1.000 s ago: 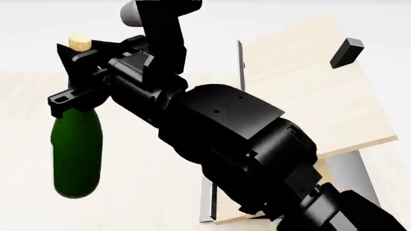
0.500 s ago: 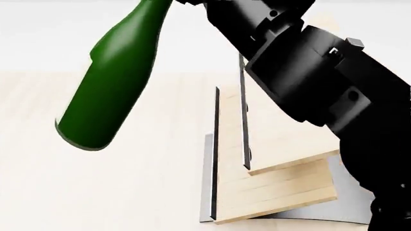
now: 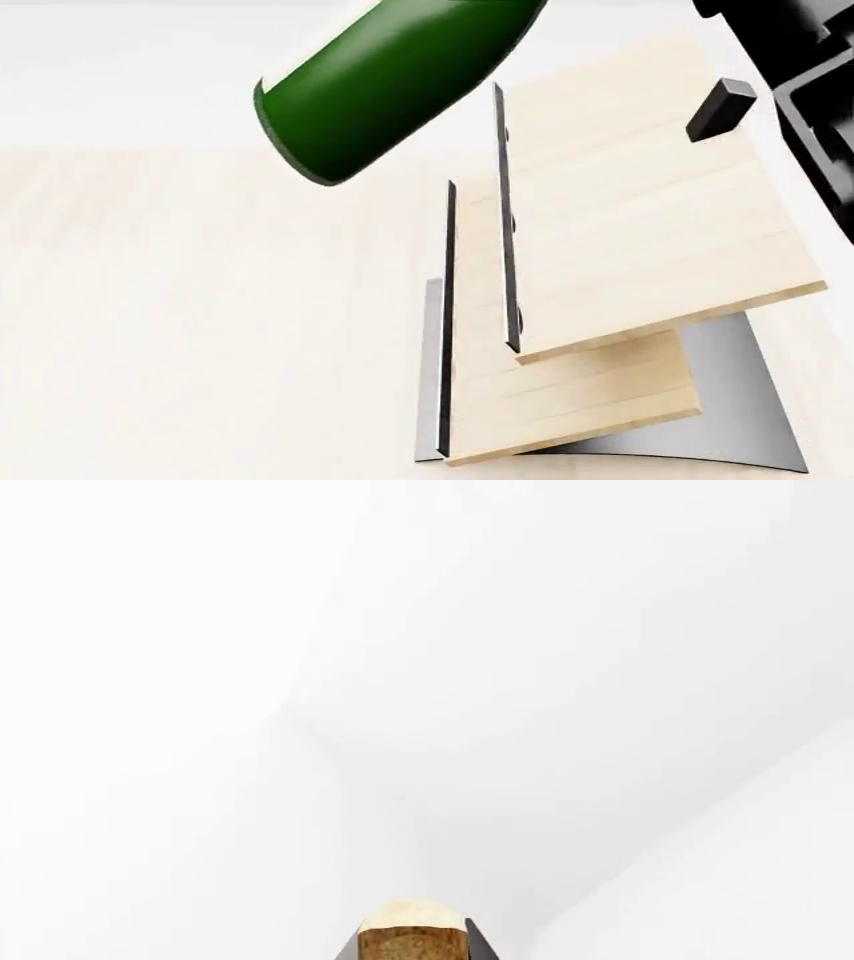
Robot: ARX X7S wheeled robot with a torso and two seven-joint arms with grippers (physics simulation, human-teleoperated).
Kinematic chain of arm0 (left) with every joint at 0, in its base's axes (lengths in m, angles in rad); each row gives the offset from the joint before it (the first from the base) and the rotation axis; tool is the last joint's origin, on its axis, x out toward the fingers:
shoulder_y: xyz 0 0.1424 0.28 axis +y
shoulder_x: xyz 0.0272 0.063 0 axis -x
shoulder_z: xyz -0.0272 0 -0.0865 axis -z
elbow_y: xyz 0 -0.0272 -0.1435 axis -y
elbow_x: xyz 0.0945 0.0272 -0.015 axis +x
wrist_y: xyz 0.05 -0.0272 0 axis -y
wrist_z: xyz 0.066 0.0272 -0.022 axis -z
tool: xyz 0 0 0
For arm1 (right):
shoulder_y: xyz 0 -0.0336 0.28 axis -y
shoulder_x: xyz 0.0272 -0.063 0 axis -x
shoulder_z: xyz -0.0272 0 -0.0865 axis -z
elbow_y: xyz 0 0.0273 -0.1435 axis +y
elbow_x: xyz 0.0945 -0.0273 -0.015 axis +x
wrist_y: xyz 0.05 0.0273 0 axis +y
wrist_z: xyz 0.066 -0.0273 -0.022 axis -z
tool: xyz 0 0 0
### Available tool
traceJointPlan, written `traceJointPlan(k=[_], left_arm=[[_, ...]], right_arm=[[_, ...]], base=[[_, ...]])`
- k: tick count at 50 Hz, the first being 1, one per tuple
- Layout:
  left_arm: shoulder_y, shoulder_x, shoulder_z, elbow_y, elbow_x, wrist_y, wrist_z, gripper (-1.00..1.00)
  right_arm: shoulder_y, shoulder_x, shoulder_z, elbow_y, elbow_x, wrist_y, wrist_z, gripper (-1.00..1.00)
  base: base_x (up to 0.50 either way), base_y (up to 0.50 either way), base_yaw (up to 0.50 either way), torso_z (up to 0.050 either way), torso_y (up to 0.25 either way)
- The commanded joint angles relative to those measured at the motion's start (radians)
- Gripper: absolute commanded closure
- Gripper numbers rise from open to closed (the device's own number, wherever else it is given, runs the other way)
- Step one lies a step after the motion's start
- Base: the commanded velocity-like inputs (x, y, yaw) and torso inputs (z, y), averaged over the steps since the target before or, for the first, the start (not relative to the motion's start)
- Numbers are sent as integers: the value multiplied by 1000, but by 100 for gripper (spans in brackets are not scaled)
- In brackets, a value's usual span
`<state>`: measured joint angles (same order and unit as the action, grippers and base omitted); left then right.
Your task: Put the wine bottle on the wine rack.
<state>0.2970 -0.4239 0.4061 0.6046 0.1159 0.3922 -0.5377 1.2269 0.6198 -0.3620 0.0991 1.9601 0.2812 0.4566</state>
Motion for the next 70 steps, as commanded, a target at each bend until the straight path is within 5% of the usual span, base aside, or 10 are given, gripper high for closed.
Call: traceJointPlan(k=[1, 33, 70], left_arm=[[-3, -1, 2, -1, 1, -3, -3, -100], [-8, -4, 9, -10, 8, -6, -11, -100], [-14, -6, 27, -13, 15, -13, -15, -100]], right_arm=[[-57, 76, 102, 0, 11, -52, 6, 100], [-358, 142, 278, 9, 63, -190, -78, 100], [-389, 142, 236, 27, -21, -166, -176, 100]], base=[[0, 0, 0, 0, 0], [0, 0, 0, 0, 1], [0, 0, 0, 0, 1]])
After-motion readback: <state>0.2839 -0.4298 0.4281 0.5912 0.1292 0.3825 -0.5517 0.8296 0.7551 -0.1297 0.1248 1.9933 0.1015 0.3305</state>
